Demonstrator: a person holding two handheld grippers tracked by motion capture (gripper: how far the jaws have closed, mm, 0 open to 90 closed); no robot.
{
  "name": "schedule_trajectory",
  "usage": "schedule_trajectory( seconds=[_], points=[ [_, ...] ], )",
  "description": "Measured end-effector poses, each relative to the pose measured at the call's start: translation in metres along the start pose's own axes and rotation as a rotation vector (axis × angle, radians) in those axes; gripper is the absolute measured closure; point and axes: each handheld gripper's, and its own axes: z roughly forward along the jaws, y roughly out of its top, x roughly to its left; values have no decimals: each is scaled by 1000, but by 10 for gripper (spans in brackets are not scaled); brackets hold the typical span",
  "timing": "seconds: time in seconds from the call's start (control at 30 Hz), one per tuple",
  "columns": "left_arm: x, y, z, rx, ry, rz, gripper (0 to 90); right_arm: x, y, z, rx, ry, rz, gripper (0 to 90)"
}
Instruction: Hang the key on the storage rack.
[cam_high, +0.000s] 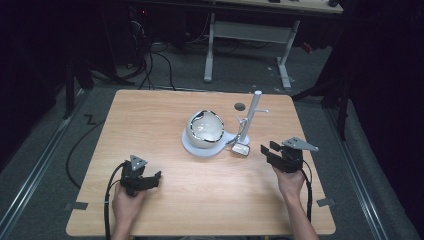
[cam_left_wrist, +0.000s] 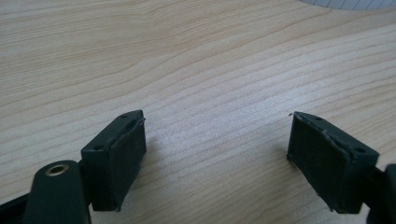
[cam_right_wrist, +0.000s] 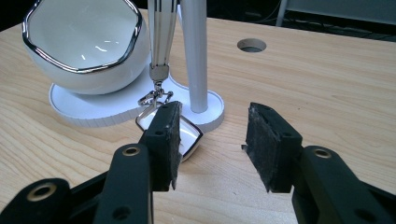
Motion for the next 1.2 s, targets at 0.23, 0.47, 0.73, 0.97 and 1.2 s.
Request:
schedule_trajectory(
  seconds=[0.23, 0.47, 0.73, 0.97, 1.2],
  points=[
    [0, 0, 0, 0, 0, 0, 198, -1, -1, -4, -9, -6, 5, 547],
    [0, 0, 0, 1, 0, 1, 196, -3, -6, -8, -9, -14, 11, 543],
    [0, 0, 0, 0, 0, 1, 196, -6, -9, -12, -18, -20, 23, 536],
    [0, 0, 0, 0, 0, 1, 196, -10, -15, -17, -28, -30, 39, 522],
    [0, 0, 0, 0, 0, 1, 196, -11, -18, -19, -31, -36, 42, 515]
  ],
)
